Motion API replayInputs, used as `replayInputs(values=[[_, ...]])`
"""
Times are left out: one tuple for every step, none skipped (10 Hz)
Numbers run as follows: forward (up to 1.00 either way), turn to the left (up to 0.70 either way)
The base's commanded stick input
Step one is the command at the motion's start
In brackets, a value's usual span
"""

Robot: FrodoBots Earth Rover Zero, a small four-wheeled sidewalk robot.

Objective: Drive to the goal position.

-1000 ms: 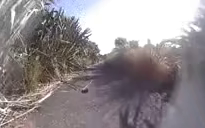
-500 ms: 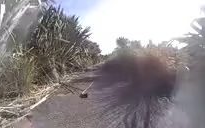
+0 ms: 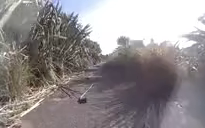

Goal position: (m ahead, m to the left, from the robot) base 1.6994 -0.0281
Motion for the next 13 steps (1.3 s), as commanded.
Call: replayInputs(values=[[0.45,0.00],[0.45,0.00],[0.45,-0.04],[0.45,-0.09],[0.45,-0.13],[0.45,-0.18],[0.45,-0.22],[0.45,-0.27],[0.45,-0.27],[0.45,-0.27],[0.45,-0.27],[0.45,-0.27],[0.45,-0.27]])
